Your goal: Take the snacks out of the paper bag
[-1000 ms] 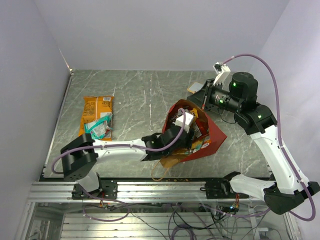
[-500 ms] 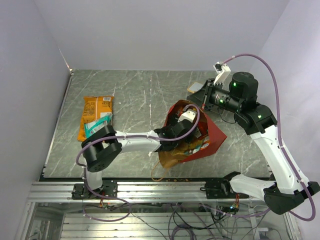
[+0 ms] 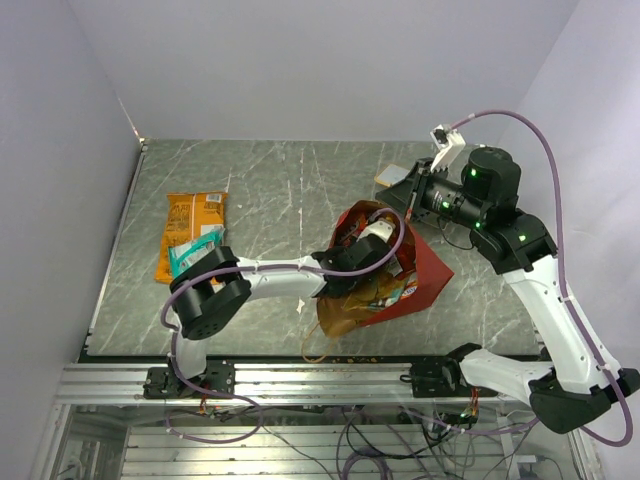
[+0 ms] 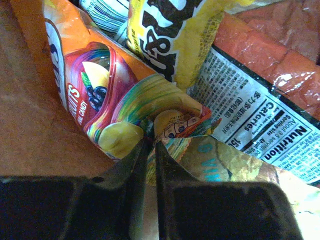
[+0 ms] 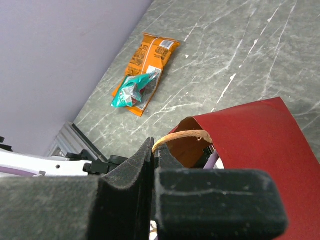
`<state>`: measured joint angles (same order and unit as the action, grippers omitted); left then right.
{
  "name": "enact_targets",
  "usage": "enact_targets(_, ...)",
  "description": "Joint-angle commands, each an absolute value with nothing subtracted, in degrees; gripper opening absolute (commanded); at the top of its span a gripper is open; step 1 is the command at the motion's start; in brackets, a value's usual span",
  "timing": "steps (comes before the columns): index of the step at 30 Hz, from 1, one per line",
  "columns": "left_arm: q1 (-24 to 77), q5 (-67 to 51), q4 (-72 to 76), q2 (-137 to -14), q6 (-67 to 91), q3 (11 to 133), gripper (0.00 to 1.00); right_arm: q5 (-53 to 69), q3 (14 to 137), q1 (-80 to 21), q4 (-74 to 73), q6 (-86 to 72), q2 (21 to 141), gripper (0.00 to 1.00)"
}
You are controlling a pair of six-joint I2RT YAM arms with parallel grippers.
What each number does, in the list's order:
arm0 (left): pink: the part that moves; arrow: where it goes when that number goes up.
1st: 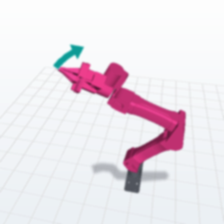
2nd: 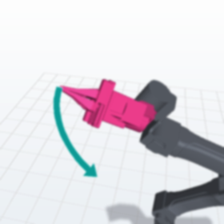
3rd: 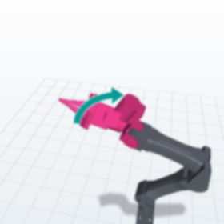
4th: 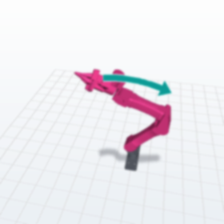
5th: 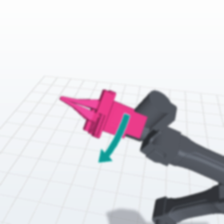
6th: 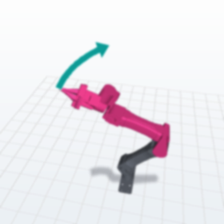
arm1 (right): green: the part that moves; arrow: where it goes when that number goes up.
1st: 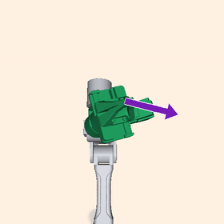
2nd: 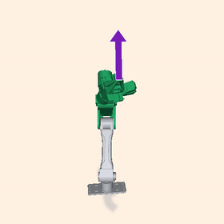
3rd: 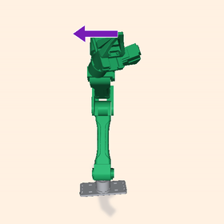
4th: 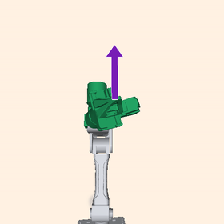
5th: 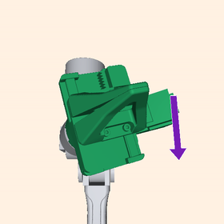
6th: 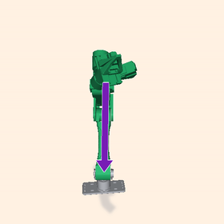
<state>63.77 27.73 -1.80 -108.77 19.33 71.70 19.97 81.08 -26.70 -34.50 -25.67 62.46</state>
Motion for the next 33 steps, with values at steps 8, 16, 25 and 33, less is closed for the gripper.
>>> enact_targets(8,63.8,15.0,-2.9,-96.0,23.9,66.5,0.10,21.2,84.3,-26.7,-32.0,-23.4,65.4,0.00)
enact_targets(16,64.8,9.4,-6.9,-87.0,23.5,66.5,0.07,21.6,83.3,-26.7,-30.9,-23.6,65.5,0.00)
enact_targets(25,66.9,8.0,-11.8,-79.1,23.6,68.3,0.07,20.2,83.9,-26.7,-30.9,-23.1,65.5,0.00)
enact_targets(33,66.9,8.5,-15.7,-72.7,24.9,70.1,0.07,14.5,84.8,-26.6,-32.5,-22.4,65.1,0.00)
